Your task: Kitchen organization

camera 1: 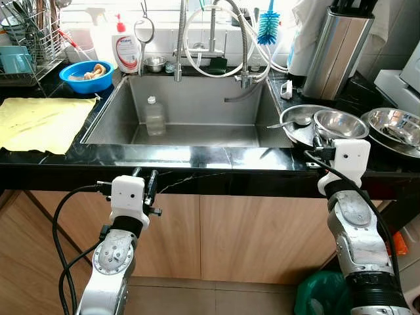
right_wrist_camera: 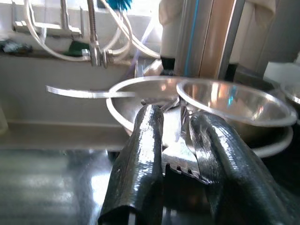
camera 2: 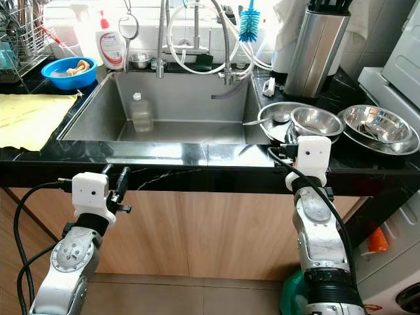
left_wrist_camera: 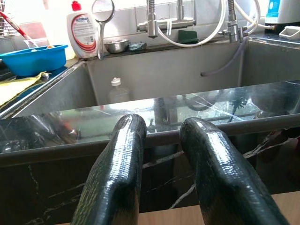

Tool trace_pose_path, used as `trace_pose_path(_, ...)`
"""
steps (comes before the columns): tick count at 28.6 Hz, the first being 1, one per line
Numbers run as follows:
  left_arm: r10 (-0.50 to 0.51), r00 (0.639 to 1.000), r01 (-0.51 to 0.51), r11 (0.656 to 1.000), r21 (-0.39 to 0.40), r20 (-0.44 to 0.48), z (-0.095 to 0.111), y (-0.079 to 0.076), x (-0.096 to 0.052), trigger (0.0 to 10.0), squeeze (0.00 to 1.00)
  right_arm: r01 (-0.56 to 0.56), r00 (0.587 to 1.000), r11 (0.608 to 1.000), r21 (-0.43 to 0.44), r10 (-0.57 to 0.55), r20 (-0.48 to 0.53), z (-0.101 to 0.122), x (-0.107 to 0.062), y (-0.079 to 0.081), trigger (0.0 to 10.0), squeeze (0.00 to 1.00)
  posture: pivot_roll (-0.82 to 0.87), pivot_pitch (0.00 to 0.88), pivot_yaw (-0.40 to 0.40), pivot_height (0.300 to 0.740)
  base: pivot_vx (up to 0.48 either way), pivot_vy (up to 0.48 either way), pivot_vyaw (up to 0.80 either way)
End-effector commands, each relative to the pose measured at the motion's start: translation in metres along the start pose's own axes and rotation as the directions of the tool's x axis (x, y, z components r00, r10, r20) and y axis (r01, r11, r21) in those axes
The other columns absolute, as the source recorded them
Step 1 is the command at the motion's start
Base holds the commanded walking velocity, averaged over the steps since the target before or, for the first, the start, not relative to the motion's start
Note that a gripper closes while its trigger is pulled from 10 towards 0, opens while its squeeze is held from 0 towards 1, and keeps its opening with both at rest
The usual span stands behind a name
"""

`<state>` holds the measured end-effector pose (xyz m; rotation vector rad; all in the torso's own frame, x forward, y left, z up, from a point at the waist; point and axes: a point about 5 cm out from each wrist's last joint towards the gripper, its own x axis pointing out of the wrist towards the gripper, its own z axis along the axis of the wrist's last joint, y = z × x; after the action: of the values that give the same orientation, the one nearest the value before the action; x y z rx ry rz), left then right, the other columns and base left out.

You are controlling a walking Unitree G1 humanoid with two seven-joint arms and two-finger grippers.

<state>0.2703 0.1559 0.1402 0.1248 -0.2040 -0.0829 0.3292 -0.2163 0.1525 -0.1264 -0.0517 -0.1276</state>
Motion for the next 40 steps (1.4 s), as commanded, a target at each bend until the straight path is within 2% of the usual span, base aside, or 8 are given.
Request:
trace_pose_path(1,-0.002,1.0,0.002,1.0,0.0,-0.003,0.001,0.001,0.001,10.0,0.0,0.015,0.999,1.0,-0.018,-0.015,-0.033,-0.002,0.001,-0.003,10.0,0.33,-0.07,0.0,-0.003,0.74,0.0,0.0,0.0)
trace_pose_path(3,-0.002,1.0,0.002,1.0,0.0,-0.004,0.001,0.001,0.001,10.0,0.0,0.017,0.999,1.0,-0.024,-0.018,-0.043,-0.004,0.001,-0.003,10.0,0.33,-0.07,0.0,-0.003,0.74,0.0,0.0,0.0)
trace_pose_path(4,-0.002,1.0,0.002,1.0,0.0,-0.004,0.001,0.0,0.001,10.0,0.0,0.02,0.999,1.0,-0.011,-0.021,-0.045,-0.004,0.001,-0.003,10.0,0.93,-0.07,0.0,-0.002,0.74,0.0,0.0,0.0)
trace_pose_path(5,-0.002,1.0,0.002,1.0,-0.001,-0.005,0.001,0.0,0.001,10.0,0.0,0.023,0.999,1.0,-0.003,-0.023,-0.045,-0.005,0.001,-0.003,10.0,1.0,-0.07,0.0,-0.002,0.74,0.0,0.0,0.0)
trace_pose_path(13,-0.004,1.0,0.004,1.0,-0.003,-0.007,0.0,0.0,0.001,10.0,0.0,0.016,1.0,1.0,0.011,-0.015,-0.022,0.002,0.002,-0.001,10.0,1.0,-0.07,0.0,-0.002,0.74,0.0,0.0,0.0)
trace_pose_path(15,-0.005,1.0,0.005,1.0,-0.004,-0.007,0.0,0.0,0.001,10.0,0.0,0.016,1.0,1.0,0.014,-0.016,-0.013,0.004,0.003,-0.001,10.0,0.65,-0.07,0.0,-0.002,0.74,0.0,0.0,0.0)
trace_pose_path(16,-0.004,1.0,0.004,1.0,-0.004,-0.008,0.0,0.0,0.001,10.0,0.0,0.013,1.0,1.0,0.013,-0.012,-0.002,0.006,0.003,0.0,10.0,0.0,-0.07,0.0,-0.002,0.74,0.0,0.0,0.0)
trace_pose_path(40,-0.021,1.0,0.021,1.0,-0.016,-0.008,0.0,-0.004,0.002,10.0,0.0,-0.134,0.986,0.991,-0.031,0.13,-0.101,-0.001,0.008,0.02,10.0,0.0,-0.07,0.0,-0.007,0.74,0.0,0.0,0.0)
